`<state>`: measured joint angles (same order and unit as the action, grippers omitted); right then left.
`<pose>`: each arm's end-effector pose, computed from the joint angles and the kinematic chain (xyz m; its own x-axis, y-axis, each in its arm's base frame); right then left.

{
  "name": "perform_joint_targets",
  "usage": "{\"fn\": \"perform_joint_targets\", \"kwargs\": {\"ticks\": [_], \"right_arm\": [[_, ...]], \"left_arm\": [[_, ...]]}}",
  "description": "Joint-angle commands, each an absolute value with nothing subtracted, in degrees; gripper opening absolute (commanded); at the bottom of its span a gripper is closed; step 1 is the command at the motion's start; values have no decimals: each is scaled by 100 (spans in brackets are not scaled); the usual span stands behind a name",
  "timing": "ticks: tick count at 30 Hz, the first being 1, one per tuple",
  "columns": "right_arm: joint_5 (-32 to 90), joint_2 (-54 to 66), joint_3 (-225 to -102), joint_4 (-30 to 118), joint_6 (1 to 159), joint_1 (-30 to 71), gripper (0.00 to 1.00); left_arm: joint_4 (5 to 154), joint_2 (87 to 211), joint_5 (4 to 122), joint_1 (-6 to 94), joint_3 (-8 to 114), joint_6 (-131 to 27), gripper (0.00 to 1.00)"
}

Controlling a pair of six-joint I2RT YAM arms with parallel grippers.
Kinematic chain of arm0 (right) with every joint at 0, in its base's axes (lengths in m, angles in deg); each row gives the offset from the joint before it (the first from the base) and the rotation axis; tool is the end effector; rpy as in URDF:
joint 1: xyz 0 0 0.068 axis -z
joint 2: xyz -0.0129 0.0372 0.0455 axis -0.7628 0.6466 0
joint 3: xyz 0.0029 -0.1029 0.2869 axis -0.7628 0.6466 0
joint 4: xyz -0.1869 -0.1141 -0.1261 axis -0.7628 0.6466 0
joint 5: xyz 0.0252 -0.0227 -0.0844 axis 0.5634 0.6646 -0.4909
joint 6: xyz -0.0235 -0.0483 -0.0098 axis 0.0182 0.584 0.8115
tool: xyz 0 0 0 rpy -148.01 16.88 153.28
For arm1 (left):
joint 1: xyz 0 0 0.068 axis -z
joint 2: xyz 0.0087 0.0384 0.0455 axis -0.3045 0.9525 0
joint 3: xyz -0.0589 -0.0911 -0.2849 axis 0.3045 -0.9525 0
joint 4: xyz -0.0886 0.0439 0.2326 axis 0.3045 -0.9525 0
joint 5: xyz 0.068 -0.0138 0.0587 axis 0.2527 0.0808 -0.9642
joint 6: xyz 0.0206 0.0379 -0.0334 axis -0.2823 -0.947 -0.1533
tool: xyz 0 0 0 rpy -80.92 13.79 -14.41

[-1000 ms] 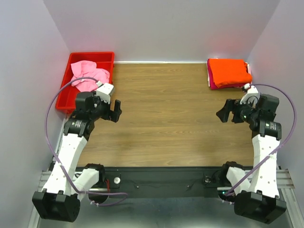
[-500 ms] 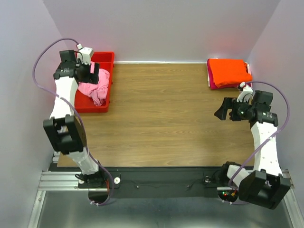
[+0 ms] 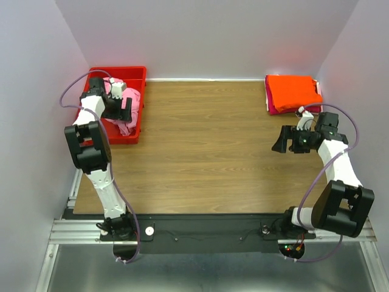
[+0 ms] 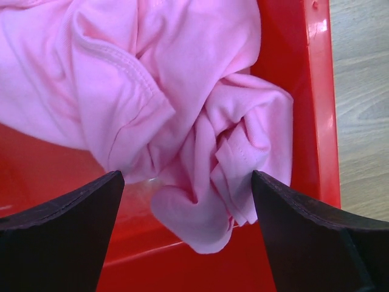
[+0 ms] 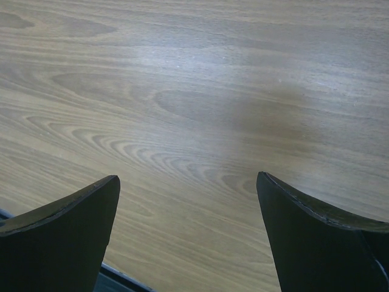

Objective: Fold and stack the t-shirts
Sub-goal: Grab the tshirt from the pile

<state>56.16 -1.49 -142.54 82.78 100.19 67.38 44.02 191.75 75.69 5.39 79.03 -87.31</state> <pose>0.2286 -0.0508 0.2899 -0.7792 0.0510 -0.6247 -0.2223 0.9094 0.3515 0.4587 0.0869 0.2644 -0.7122 0.2318 -0.6627 0.3265 0.9450 -0.0204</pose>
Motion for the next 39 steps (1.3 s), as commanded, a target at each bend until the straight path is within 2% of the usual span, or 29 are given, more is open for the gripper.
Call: {"fn": "perform_joint_targets", "kwargs": {"ticks": [1,4,5,7,10,11,18,20,25,30,33,36,39], "right_arm": [[5552,-87,-14406,7985,10155,6773,100],[5508,-96,-14661,8012,10076,6773,100],[5491,-70,-14749,8038,10102,6773,100],[5429,44,-15091,8169,10207,6773,100],[5298,282,-15451,8240,10313,6773,100],[5306,343,-15496,8249,10331,6773,100],[5560,467,-15637,8241,10217,6773,100],[5648,397,-15637,8232,10182,6773,100],[5807,370,-15813,8232,10155,6773,100],[5903,326,-15901,8232,10164,6773,100],[5912,309,-15927,8232,10129,6773,100],[5895,264,-15910,8232,10120,6773,100],[5895,185,-15848,8232,10120,6773,100]], "left_arm": [[4637,19313,7842,551,7951,-8756,99],[4700,19427,7895,551,8047,-8685,84],[4648,19436,7930,542,8117,-8703,72],[4437,19498,7843,551,8451,-8685,57],[3938,19586,7790,499,9108,-8782,21],[3831,19577,7764,481,9294,-8782,0],[3162,18964,8246,314,11551,-8949,0],[3284,18613,8631,366,11809,-8984,0],[3740,17691,9135,997,11363,-9194,0],[3987,17038,9223,2376,11177,-9143,0],[4530,16643,9415,3273,11273,-8704,0],[5145,16475,10117,3556,11387,-7809,0],[6638,16194,10839,3732,11291,-6465,0]]}}
